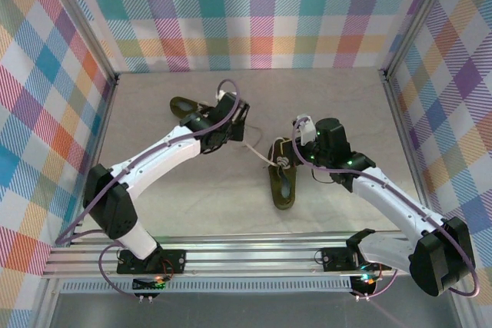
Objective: Tie the shoes
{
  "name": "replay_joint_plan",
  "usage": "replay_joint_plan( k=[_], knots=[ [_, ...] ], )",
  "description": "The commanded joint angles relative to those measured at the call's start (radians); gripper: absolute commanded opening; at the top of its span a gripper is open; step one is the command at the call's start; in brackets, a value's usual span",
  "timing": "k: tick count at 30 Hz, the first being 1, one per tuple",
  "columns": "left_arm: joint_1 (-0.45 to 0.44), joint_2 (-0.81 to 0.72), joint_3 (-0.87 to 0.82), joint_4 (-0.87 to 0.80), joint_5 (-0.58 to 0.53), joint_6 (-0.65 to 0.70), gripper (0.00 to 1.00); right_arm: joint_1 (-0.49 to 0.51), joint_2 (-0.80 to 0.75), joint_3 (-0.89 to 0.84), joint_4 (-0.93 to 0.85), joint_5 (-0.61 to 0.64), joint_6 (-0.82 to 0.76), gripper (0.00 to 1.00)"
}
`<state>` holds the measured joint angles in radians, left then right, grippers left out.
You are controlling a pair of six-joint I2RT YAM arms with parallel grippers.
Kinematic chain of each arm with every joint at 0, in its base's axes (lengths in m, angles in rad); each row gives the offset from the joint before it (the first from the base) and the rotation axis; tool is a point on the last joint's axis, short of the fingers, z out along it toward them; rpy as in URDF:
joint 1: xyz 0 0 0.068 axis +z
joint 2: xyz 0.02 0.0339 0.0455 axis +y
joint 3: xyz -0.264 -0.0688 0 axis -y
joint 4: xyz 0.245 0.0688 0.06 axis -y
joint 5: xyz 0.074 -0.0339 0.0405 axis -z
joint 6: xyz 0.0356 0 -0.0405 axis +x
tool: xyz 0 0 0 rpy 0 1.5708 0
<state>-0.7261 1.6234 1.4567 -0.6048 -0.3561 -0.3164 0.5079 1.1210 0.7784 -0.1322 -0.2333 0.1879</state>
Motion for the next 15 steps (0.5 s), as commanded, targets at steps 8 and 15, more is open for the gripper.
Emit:
replay_joint_plan(
  k=[8, 15],
  knots=[
    [0.000, 0.106, 0.088, 0.234, 0.557, 0.166, 0.00, 0.004, -0.108, -0.114, 0.159, -0.046, -0.047, 0.00],
    [0.000, 0.184, 0.086, 0.268, 0.818, 0.187, 0.02, 0.004, -0.210, -0.212, 0.247, -0.041, -0.066, 0.00]
  ],
)
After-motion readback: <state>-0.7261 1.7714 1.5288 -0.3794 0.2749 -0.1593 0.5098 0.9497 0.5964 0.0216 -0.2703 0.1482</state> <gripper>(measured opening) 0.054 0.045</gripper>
